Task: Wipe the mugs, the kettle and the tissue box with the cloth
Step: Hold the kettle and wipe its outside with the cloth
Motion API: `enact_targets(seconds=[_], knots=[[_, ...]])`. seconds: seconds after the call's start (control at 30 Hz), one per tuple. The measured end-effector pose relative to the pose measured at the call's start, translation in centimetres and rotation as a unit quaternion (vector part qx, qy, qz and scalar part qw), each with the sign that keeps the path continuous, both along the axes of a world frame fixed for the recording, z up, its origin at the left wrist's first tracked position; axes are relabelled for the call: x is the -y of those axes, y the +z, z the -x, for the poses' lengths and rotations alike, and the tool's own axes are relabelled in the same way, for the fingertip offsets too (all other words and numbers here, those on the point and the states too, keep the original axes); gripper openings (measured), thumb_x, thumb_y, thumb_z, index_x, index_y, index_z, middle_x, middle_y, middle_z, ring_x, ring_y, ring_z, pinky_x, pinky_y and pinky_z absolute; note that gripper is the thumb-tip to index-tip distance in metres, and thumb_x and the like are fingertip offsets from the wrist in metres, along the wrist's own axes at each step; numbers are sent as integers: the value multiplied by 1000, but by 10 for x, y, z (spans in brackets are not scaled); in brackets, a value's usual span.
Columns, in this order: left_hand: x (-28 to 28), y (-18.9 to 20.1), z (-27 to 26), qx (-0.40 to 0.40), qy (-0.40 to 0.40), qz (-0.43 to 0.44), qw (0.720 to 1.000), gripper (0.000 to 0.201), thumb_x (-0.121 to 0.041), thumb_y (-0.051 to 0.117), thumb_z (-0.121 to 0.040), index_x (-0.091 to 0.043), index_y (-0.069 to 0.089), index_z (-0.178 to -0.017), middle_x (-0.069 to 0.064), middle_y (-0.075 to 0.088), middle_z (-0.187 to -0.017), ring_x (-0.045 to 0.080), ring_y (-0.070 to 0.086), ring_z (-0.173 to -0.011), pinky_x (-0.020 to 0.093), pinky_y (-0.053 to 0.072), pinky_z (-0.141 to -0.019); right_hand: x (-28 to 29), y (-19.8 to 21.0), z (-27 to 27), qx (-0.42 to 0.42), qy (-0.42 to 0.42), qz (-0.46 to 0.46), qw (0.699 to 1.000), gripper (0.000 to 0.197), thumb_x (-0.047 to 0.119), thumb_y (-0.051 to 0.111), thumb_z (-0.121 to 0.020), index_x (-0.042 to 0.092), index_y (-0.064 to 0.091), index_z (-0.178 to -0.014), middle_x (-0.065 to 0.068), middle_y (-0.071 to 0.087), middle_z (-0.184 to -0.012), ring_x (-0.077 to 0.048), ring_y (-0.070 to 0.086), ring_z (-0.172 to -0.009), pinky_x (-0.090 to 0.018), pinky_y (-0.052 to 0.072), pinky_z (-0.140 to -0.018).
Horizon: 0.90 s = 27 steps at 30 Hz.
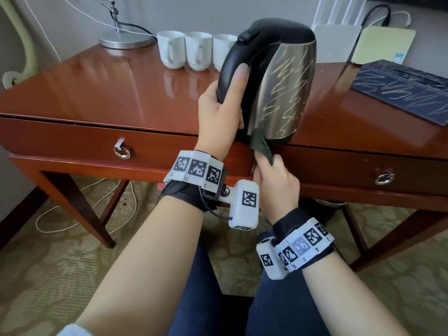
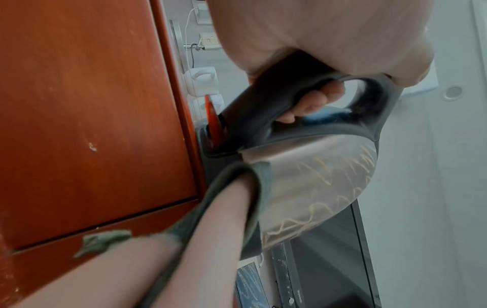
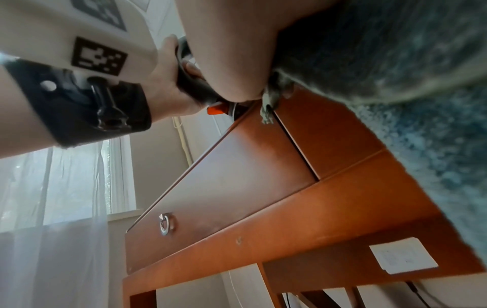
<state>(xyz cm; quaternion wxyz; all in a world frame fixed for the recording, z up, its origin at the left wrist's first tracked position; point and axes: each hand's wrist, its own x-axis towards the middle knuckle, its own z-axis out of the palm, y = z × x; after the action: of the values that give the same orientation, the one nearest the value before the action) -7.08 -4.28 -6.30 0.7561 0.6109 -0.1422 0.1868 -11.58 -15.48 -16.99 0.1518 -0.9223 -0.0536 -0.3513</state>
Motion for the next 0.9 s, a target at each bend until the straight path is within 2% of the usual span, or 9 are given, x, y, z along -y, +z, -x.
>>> enact_targets(seconds=[0.1, 0.17, 0.23, 0.33, 0.47, 0.6, 0.77, 0.9], knots=[[0, 0, 0, 1, 7, -3, 1000, 41, -29, 55, -101, -11, 44, -66, -1, 41, -42, 13, 41, -38, 25, 38, -45, 4, 11, -5, 23, 2, 17, 1000, 46, 16, 40, -82, 21, 59, -124, -12, 46, -68, -30, 47, -42, -24, 30, -44], [1, 0, 0, -1, 12, -4, 1000, 41, -30, 55, -100, -11, 44, -66, 0, 41, -43, 13, 40, -38, 26, 37, -45, 11, 17, -5, 32, -15, 0, 999, 44, 18, 41, -83, 18, 64, -121, -13, 50, -69, -31, 49, -44, -25, 32, -45], [1, 0, 1, -1, 15, -2, 1000, 40, -31, 55, -100, -11, 44, -67, 2, 40, -44, 14, 39, -39, 28, 37, -46, 19, 18, -4, 37, -34, -30, 998, 41, 19, 43, -84, 15, 63, -120, -14, 56, -73, -32, 52, -47, -27, 38, -45], [3, -1, 1, 0, 23, 8, 1000, 39, -30, 55, -100, -11, 43, -68, 3, 38, -46, 13, 38, -39, 28, 37, -45, 23, 11, -1, 20, -34, -39, 998, 40, 18, 41, -86, 12, 61, -120, -16, 59, -74, -33, 53, -47, -27, 38, -44], [4, -1, 2, 3, 22, 14, 1000, 40, -27, 55, -101, -11, 43, -67, 1, 38, -45, 12, 37, -39, 27, 36, -44, 15, 2, 3, -15, -7, -7, 1000, 42, 17, 39, -86, 11, 62, -119, -14, 53, -69, -31, 50, -43, -24, 33, -43], [4, -1, 1, 3, 23, 13, 1000, 41, -27, 55, -101, -11, 43, -65, -2, 39, -43, 12, 38, -39, 27, 36, -44, 9, 16, -2, 18, -1, 26, 1000, 43, 15, 40, -83, 14, 65, -118, -13, 50, -67, -30, 48, -41, -23, 26, -44], [4, -2, 1, -3, 23, 12, 1000, 37, -29, 55, -100, -10, 44, -70, 0, 38, -46, 12, 38, -39, 27, 36, -44, 15, 36, -3, 54, -21, -22, 998, 42, 18, 42, -86, 16, 63, -123, -12, 57, -72, -30, 51, -47, -27, 40, -43], [4, -1, 1, 0, 27, 18, 999, 39, -31, 56, -99, -10, 45, -68, 3, 38, -49, 14, 38, -43, 28, 36, -47, 6, 24, 2, 16, -6, -10, 1000, 45, 18, 41, -83, 14, 63, -123, -12, 55, -66, -31, 49, -42, -24, 34, -43]])
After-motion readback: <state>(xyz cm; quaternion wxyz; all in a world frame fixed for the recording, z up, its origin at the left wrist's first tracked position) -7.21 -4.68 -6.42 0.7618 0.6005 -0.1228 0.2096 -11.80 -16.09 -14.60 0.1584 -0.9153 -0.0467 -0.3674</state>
